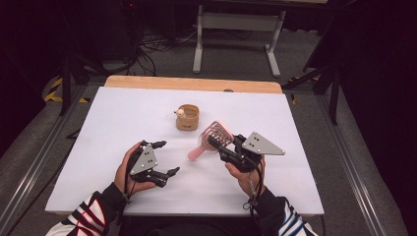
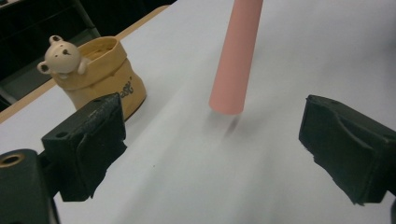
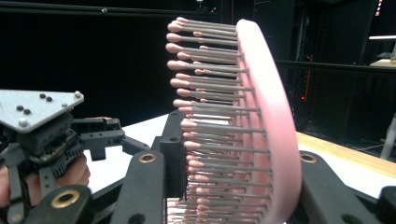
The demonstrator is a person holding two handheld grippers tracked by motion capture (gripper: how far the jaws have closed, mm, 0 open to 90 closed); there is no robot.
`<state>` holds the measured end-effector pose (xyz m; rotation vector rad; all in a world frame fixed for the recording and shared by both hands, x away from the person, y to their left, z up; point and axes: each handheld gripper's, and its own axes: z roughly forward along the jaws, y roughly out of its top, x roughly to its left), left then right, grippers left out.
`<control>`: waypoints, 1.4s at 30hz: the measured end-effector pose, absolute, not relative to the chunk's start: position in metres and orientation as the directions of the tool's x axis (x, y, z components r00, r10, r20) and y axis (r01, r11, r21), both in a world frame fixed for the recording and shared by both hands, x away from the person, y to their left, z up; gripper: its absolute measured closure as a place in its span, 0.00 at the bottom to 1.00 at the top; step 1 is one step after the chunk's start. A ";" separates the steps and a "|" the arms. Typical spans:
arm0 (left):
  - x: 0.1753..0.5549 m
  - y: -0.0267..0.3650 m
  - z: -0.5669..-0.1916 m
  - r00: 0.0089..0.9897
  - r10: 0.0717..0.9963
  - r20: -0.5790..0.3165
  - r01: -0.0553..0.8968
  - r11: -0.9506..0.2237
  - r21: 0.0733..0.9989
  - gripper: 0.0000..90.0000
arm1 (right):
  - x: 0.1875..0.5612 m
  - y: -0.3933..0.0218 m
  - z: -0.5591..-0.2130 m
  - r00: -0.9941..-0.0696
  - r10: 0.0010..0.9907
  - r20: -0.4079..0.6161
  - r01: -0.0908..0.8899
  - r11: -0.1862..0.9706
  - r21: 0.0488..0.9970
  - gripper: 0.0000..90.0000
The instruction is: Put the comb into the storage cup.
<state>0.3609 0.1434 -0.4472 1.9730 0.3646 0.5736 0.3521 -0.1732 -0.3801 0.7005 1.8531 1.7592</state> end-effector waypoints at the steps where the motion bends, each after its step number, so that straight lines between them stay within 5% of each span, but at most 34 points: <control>1: 0.361 0.146 -0.447 0.839 0.491 0.236 0.008 -0.445 0.896 0.09 | 0.352 -0.174 -0.380 -0.750 0.662 -0.003 0.030 0.039 0.999 0.71; 13: 0.359 0.171 -0.445 0.805 0.532 0.263 0.010 -0.456 0.890 0.08 | 0.352 -0.179 -0.375 -0.739 0.673 -0.023 0.006 0.040 0.999 0.71; 24: 0.357 0.193 -0.452 0.803 0.569 0.177 0.082 -0.400 0.913 0.07 | 0.354 -0.186 -0.367 -0.719 0.694 -0.043 -0.028 0.033 0.999 0.71; 42: 0.346 0.227 -0.455 0.756 0.636 0.158 0.115 -0.366 0.923 0.06 | 0.365 -0.197 -0.346 -0.674 0.734 -0.081 -0.100 0.017 0.995 0.71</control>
